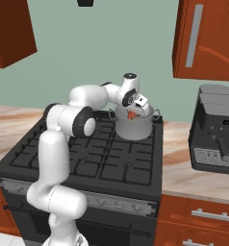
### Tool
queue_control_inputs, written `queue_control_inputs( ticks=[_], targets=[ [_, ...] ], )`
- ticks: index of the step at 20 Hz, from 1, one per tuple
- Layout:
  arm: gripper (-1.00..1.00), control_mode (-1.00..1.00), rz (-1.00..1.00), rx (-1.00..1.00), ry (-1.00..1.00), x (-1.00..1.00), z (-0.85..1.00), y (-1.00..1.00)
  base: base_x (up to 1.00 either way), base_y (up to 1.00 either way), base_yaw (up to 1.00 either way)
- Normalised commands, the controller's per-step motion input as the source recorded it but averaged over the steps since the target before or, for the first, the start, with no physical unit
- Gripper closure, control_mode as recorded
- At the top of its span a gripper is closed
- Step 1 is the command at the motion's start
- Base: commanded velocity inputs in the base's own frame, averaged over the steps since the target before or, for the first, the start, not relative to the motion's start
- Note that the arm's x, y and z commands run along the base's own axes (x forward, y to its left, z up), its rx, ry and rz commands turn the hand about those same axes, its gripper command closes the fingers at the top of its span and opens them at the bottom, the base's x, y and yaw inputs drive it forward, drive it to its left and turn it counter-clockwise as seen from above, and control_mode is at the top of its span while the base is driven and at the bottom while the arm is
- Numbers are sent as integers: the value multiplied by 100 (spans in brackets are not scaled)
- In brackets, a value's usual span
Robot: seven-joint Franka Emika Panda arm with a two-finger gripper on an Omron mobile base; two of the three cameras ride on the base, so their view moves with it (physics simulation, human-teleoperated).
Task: Turn on the burner for the pot on the stove. Wait thirty seconds for the pot to heat up. Then add the sweet potato to the pot.
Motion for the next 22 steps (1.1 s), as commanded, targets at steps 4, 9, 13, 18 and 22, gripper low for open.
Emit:
queue_control_inputs(
  ticks=[4, 9, 13, 18, 22],
  targets=[
    [100, -100, 0, 0, 0, 0, 0, 0, 0, 0, 0],
    [100, -100, 0, 0, 0, 0, 0, 0, 0, 0, 0],
    [100, -100, 0, 0, 0, 0, 0, 0, 0, 0, 0],
    [100, -100, 0, 0, 0, 0, 0, 0, 0, 0, 0],
    [100, -100, 0, 0, 0, 0, 0, 0, 0, 0, 0]
  ],
)
